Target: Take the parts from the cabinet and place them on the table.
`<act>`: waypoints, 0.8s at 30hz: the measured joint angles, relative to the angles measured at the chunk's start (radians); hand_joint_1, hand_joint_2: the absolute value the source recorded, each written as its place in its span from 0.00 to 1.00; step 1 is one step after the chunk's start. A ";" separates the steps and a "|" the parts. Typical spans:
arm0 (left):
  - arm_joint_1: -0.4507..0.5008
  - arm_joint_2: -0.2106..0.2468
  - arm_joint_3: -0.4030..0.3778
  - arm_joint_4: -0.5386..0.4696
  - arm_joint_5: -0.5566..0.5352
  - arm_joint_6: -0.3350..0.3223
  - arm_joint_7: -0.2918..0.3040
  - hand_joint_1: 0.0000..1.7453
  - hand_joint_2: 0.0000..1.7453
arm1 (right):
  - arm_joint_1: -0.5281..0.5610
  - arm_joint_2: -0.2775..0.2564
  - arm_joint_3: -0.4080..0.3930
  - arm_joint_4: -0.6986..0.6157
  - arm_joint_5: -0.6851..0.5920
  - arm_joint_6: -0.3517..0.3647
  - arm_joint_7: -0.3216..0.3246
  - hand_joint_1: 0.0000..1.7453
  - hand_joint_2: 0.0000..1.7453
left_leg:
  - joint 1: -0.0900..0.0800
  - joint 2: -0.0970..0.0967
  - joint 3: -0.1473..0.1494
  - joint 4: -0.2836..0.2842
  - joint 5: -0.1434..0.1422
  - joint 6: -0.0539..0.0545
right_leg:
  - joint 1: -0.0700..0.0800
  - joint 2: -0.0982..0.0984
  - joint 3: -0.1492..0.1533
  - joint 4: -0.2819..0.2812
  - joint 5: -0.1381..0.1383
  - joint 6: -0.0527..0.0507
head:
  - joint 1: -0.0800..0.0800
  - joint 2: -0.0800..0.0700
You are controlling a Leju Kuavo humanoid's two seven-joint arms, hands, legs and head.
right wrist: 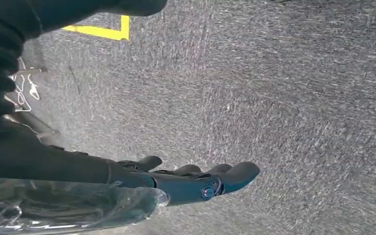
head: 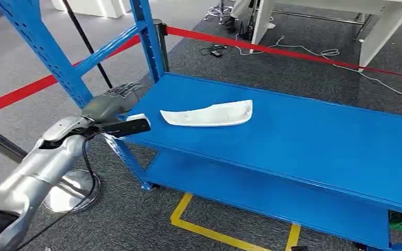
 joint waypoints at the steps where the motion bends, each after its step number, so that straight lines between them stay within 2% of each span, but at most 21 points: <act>1: -0.018 0.005 -0.008 0.021 -0.011 -0.001 0.005 0.00 1.00 | 0.000 0.000 0.000 0.000 0.001 0.000 0.000 0.00 1.00 | 0.000 0.000 0.000 0.000 0.000 0.000 | 0.000 0.000 0.000 0.000 0.000 0.000 | 0.000 0.000; 6: -0.093 0.026 -0.068 0.110 -0.086 -0.027 0.014 0.00 1.00 | -0.005 0.000 0.003 0.000 0.017 0.000 0.002 0.00 1.00 | 0.000 0.000 -0.001 0.000 0.000 0.000 | 0.000 0.000 -0.001 0.000 0.000 0.000 | 0.000 0.000; 10: -0.155 0.036 -0.130 0.182 -0.101 -0.084 -0.032 0.00 1.00 | -0.008 0.000 0.011 0.000 0.025 0.007 0.010 0.00 1.00 | 0.000 0.000 -0.001 0.000 0.000 0.000 | 0.000 0.000 -0.001 0.000 0.000 0.000 | 0.000 0.000; 14: -0.186 0.030 -0.193 0.233 -0.103 -0.094 -0.080 0.00 1.00 | -0.014 0.000 0.019 0.000 0.036 0.012 0.018 0.00 1.00 | 0.000 0.000 -0.001 0.000 0.000 0.000 | 0.000 0.000 -0.001 0.000 0.000 0.000 | 0.000 0.000; 24: -0.174 -0.006 -0.267 0.292 -0.098 0.000 -0.134 0.00 1.00 | -0.029 0.000 0.044 0.000 0.070 0.024 0.028 0.00 1.00 | 0.000 0.000 -0.002 0.000 0.000 0.000 | 0.000 0.000 -0.001 0.000 0.000 0.000 | 0.000 0.000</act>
